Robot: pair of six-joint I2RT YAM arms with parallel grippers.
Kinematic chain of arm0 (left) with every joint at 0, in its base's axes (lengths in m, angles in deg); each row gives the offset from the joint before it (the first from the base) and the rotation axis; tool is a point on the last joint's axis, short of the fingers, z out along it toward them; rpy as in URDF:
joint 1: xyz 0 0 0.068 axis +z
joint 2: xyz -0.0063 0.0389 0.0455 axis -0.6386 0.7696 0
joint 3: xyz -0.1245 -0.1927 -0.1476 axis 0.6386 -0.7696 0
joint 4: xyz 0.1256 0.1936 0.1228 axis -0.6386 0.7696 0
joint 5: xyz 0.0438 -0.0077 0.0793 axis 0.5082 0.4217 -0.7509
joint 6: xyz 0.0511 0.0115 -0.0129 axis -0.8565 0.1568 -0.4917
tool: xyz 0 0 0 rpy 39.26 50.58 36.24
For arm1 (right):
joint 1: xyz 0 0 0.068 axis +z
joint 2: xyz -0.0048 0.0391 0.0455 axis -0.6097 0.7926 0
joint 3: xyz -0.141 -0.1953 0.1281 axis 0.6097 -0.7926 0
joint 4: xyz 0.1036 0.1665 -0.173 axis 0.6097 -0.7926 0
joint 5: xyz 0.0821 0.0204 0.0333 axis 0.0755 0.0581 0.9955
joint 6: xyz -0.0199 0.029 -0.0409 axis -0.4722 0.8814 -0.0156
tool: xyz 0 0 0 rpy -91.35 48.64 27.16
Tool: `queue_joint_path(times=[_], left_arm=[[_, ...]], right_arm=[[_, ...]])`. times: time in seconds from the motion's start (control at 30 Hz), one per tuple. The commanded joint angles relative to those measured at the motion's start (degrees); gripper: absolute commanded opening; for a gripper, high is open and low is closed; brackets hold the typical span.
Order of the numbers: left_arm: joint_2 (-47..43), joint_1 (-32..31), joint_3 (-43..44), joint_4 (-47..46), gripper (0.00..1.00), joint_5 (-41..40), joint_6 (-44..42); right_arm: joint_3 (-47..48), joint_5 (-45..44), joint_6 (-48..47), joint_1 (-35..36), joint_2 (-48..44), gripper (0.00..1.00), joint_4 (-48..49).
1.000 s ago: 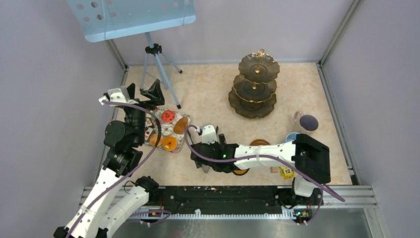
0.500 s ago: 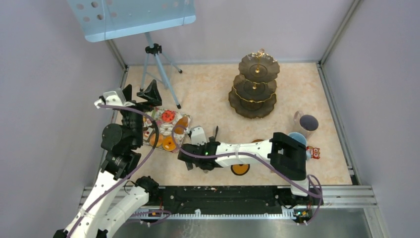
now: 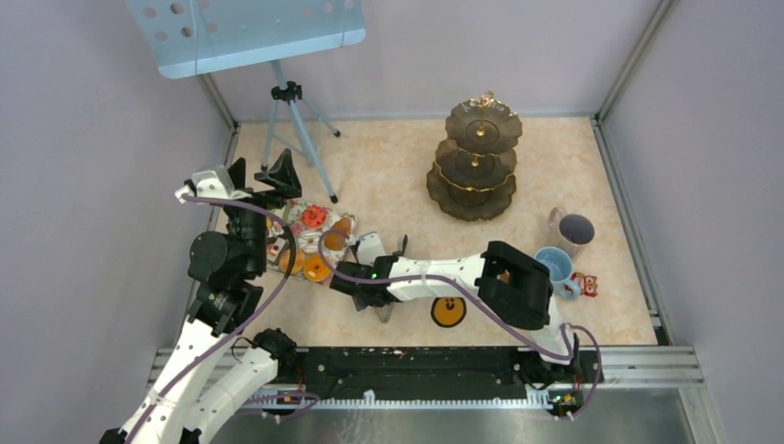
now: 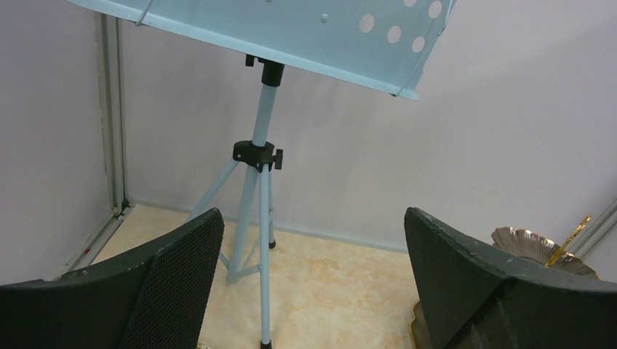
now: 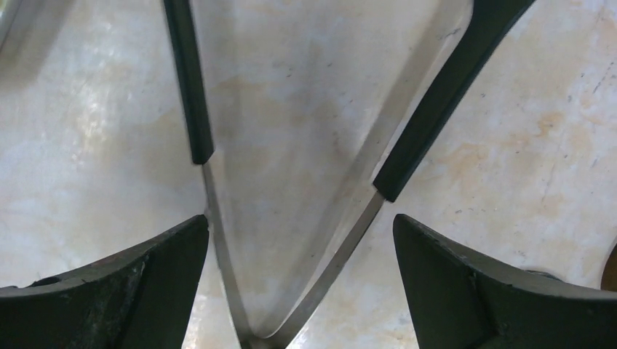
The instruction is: Serve the afternoon tea
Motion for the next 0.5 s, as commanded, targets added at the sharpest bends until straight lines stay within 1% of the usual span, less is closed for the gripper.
queue_joint_path(times=[0.0,0.13,0.2,0.27,0.33,0.4,0.47], left_arm=[[0.41,-0.15,-0.06,-1.61,0.99,-0.45,0.34],[0.95,-0.11,0.02,-1.52,0.99,0.23,0.57],[1.13,-0.15,-0.12,-1.65,0.99,0.49,0.53],[1.67,-0.15,-0.27,-1.77,0.99,0.37,0.79],[2.25,-0.15,-0.18,-1.60,0.99,1.14,1.10],[2.62,-0.11,-0.08,-1.52,0.99,2.16,1.38],[3.11,-0.15,-0.22,-1.60,0.99,1.82,1.35]], right_arm=[[-6.24,0.50,-2.34,-2.65,-3.72,0.95,5.94],[-16.67,1.10,-6.96,-5.67,-9.09,0.93,14.47],[-21.44,-1.62,-10.01,-6.53,-12.59,0.93,17.88],[-26.64,-3.81,-15.97,-6.69,-16.59,0.94,24.47],[-32.45,-4.66,-22.50,-7.28,-20.52,0.98,33.47],[-39.60,-2.26,-27.86,-8.92,-24.63,0.99,44.88],[-45.63,0.17,-30.76,-10.66,-27.95,0.99,54.63]])
